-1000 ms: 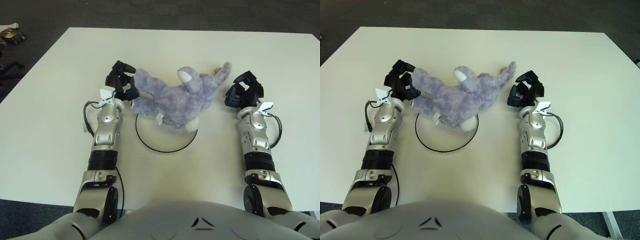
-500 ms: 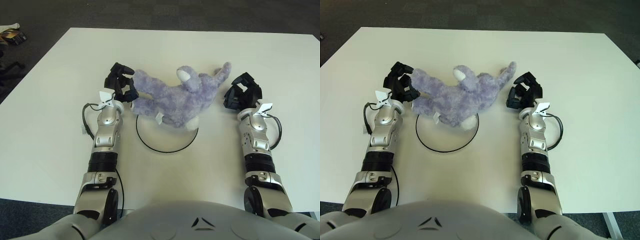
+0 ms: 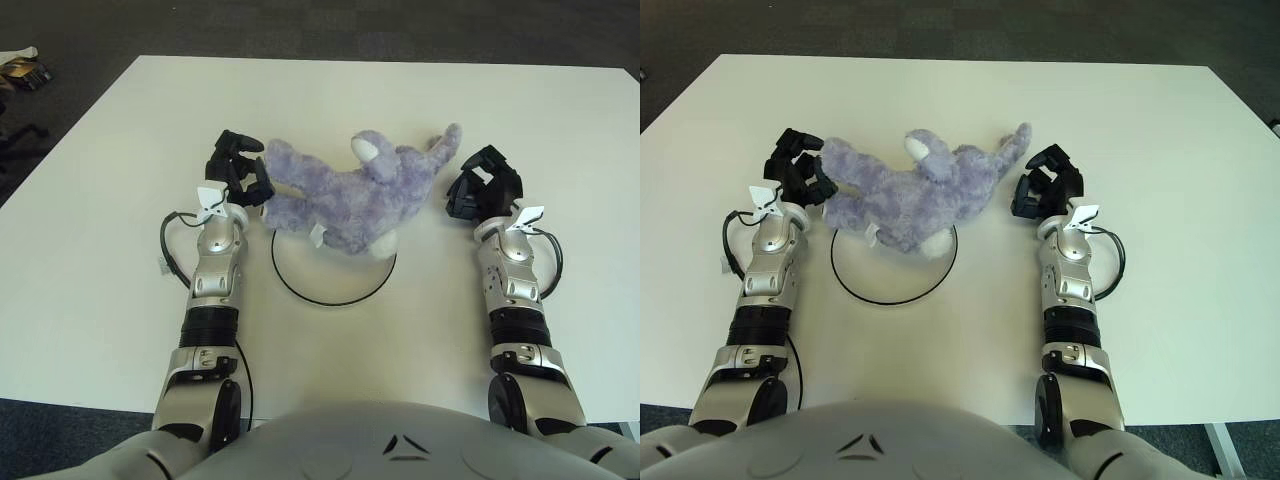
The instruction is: Put the doll into the plate.
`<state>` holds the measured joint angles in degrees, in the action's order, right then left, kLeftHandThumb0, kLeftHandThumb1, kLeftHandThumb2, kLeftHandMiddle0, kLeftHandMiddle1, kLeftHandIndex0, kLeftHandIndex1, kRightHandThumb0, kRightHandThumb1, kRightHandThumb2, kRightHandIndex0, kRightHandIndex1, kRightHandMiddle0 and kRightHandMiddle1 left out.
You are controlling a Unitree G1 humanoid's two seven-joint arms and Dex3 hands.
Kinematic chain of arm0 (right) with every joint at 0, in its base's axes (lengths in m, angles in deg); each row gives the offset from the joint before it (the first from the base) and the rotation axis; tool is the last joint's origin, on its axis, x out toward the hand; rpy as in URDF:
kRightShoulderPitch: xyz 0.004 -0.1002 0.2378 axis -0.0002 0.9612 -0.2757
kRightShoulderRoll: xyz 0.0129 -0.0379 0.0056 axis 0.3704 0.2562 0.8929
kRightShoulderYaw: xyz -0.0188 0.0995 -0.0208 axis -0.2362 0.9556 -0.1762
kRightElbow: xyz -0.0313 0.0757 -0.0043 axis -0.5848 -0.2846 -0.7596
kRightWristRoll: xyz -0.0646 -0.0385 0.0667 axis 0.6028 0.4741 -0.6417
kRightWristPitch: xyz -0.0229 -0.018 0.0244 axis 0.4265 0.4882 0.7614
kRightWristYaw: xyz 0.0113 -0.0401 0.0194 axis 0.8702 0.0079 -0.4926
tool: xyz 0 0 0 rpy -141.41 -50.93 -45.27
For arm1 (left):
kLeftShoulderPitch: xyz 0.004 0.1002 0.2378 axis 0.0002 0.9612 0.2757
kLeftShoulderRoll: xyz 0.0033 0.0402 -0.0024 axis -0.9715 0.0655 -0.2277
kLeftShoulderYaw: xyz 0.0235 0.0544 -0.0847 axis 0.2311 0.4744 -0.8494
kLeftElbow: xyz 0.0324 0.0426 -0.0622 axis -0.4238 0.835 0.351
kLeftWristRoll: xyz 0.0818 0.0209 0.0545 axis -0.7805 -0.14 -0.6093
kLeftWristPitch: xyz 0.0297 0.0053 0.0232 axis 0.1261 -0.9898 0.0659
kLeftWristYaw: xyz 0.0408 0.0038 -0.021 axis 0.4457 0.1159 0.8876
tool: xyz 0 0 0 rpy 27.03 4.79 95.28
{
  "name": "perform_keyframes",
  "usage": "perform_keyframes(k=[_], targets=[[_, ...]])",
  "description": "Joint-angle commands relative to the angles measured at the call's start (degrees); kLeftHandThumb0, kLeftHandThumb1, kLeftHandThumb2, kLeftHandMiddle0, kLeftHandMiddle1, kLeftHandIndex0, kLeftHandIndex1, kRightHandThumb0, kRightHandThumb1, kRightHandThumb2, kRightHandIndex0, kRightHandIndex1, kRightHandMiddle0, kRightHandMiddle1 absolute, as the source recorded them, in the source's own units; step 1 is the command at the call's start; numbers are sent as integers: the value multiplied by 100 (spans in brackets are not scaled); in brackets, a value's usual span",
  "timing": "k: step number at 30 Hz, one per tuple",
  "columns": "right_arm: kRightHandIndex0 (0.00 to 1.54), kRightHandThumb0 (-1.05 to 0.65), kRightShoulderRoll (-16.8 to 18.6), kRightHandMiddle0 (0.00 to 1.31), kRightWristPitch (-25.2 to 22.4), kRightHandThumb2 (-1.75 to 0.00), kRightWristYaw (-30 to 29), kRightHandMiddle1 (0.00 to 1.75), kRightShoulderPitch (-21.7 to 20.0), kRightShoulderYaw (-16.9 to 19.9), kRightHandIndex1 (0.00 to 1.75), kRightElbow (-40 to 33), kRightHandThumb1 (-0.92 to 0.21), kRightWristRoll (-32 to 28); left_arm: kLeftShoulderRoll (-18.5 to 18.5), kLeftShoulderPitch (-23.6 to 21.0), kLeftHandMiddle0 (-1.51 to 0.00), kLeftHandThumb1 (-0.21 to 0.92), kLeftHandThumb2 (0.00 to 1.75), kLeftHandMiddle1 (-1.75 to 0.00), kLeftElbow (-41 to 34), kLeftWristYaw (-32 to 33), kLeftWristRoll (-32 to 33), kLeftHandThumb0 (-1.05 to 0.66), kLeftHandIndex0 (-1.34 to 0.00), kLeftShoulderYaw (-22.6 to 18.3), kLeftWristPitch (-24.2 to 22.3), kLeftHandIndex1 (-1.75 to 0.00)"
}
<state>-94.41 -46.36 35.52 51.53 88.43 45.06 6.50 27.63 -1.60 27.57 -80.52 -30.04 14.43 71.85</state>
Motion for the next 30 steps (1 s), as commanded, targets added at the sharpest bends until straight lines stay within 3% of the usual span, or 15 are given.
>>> perform_keyframes(k=[1, 30], targets=[[79, -1, -24, 57, -91, -161, 29, 174, 110, -18, 175, -72, -7, -15, -20, 67, -51, 30, 135, -175, 152, 77, -8, -1, -50, -62, 89, -175], [79, -1, 10, 59, -262, -162, 21, 175, 163, -77, 175, -217, -6, -33, -80, 103, -51, 30, 135, -175, 197, 59, 74, -1, -50, -316, 109, -175]])
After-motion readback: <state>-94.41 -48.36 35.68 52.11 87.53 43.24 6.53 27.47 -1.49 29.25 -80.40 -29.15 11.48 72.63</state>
